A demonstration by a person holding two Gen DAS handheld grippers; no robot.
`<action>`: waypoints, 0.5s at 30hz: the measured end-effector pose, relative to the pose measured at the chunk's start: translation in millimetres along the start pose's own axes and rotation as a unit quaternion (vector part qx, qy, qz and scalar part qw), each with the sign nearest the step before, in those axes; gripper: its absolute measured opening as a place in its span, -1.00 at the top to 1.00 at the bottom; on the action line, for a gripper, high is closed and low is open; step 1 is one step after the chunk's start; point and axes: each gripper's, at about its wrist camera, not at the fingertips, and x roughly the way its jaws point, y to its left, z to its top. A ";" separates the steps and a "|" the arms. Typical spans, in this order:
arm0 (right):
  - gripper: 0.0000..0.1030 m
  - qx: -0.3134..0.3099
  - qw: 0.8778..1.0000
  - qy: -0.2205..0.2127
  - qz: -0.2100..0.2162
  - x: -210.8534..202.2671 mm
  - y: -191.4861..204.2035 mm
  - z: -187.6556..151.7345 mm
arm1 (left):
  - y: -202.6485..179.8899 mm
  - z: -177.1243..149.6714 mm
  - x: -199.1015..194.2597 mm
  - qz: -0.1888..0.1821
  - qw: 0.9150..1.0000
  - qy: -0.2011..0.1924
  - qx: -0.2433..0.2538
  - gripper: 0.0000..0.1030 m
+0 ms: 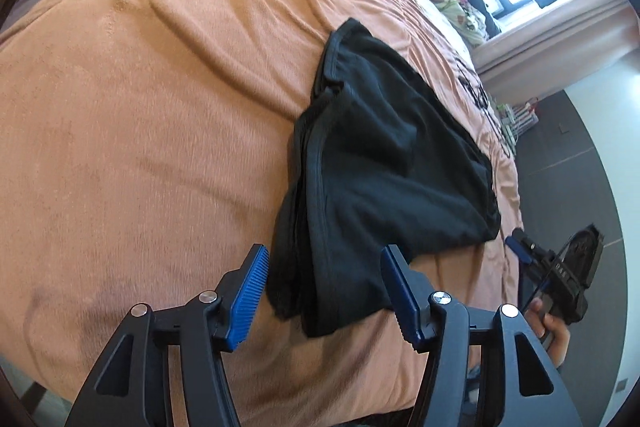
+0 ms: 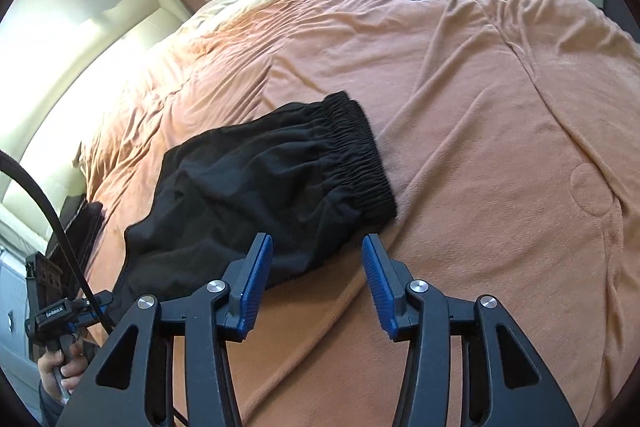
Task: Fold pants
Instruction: 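Open both tools, then close left tool on the shorts' edge again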
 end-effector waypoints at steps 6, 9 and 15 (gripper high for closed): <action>0.13 -0.016 1.000 0.012 0.008 10.7 9.6 3.0 | 0.5 -2.5 10.3 0.001 1.000 -0.006 0.008 -0.18; 0.13 -0.027 0.999 0.017 0.017 18.7 18.4 5.8 | 2.9 0.0 14.9 -0.005 1.000 -0.010 0.003 -0.17; 0.13 -0.051 0.998 0.030 0.038 38.1 41.3 5.2 | 4.8 3.1 23.9 -0.002 1.000 -0.010 -0.007 0.34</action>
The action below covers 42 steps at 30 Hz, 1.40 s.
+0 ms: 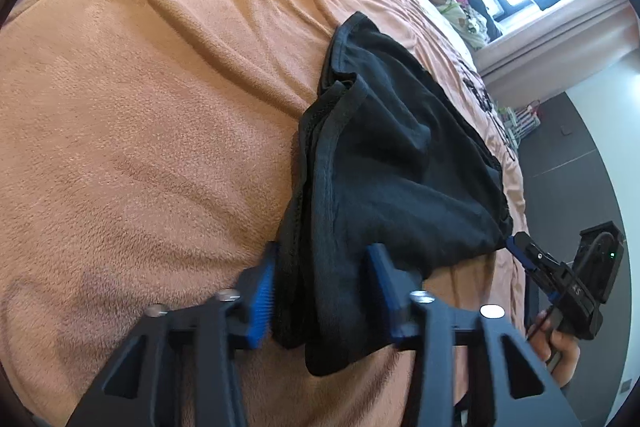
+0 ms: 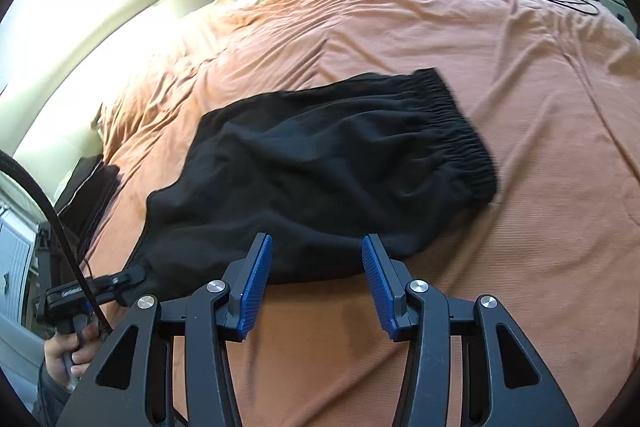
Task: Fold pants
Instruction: 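Open both tools, then close left tool on the shorts' edge again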
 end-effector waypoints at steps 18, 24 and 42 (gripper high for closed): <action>0.60 -0.081 0.995 0.058 0.015 62.1 48.5 -8.6 | -6.0 -16.9 -34.2 -0.083 0.996 0.007 -0.043 0.87; 0.80 -0.087 0.991 0.100 0.017 80.5 47.2 -12.8 | 2.9 -24.0 -23.8 -0.069 0.996 0.005 -0.060 0.87; 0.80 -0.074 0.993 0.096 -0.013 121.3 68.6 38.6 | 4.3 -23.9 -16.2 -0.071 0.992 -0.052 -0.095 0.87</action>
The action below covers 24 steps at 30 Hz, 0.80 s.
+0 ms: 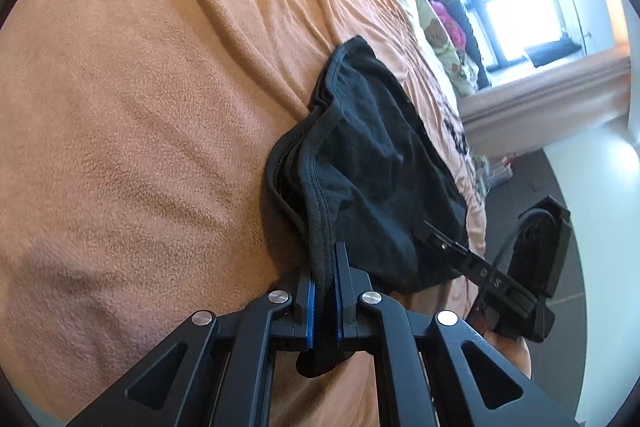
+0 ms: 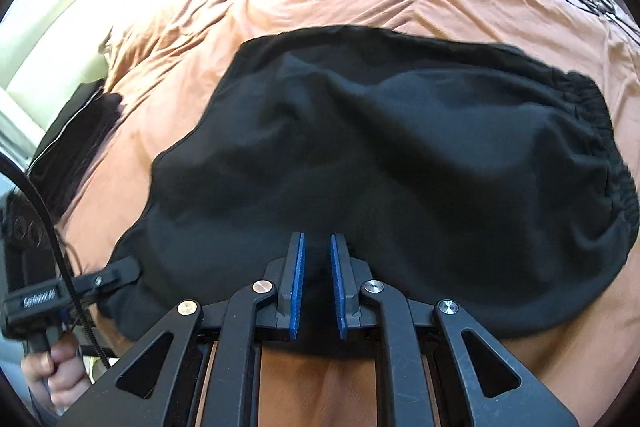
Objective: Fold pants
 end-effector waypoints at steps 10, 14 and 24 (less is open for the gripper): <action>0.80 0.013 0.999 0.002 -0.045 20.1 -7.5 51.0 | 8.0 -5.8 -2.8 -0.004 0.999 -0.029 -0.031 0.87; 0.80 0.016 0.998 0.004 -0.058 30.0 -9.4 65.1 | 12.1 -7.2 -5.5 -0.006 0.999 -0.031 -0.044 0.87; 0.80 0.031 0.996 0.016 -0.087 65.3 -20.9 99.3 | 15.9 -5.5 -8.2 0.001 0.997 -0.038 -0.064 0.87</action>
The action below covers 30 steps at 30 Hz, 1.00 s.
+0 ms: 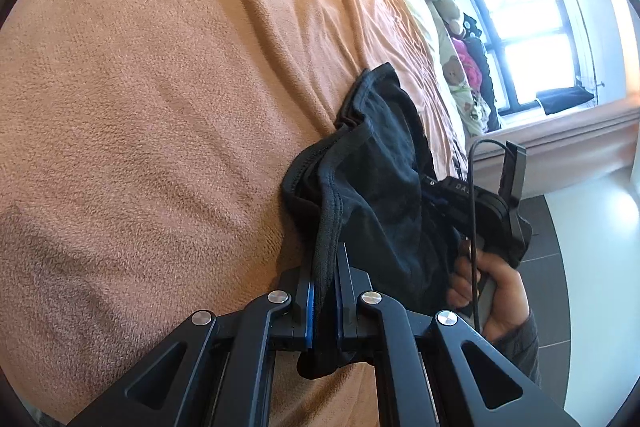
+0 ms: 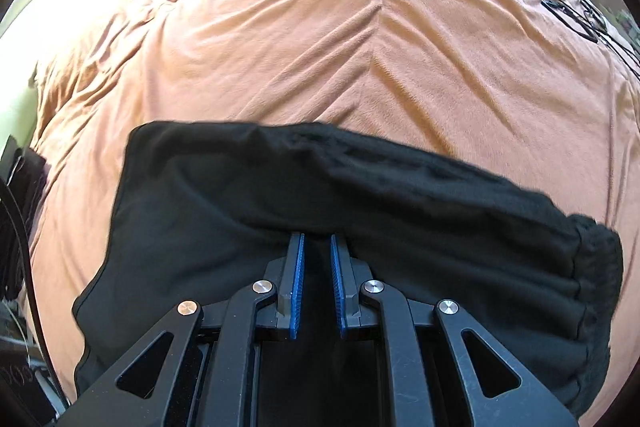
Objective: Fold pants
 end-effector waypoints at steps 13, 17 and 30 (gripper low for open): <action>0.80 -0.029 0.999 -0.019 -0.030 8.4 7.1 30.6 | 4.5 1.0 -1.2 -0.008 1.000 -0.001 -0.010 0.87; 0.80 -0.032 0.999 -0.027 -0.003 -15.2 4.1 13.8 | 3.8 0.6 -3.6 -0.013 1.000 0.000 -0.010 0.87; 0.79 -0.019 0.997 -0.030 0.064 -66.4 -7.1 -52.7 | -11.1 2.1 -15.7 -0.041 0.999 0.001 -0.002 0.87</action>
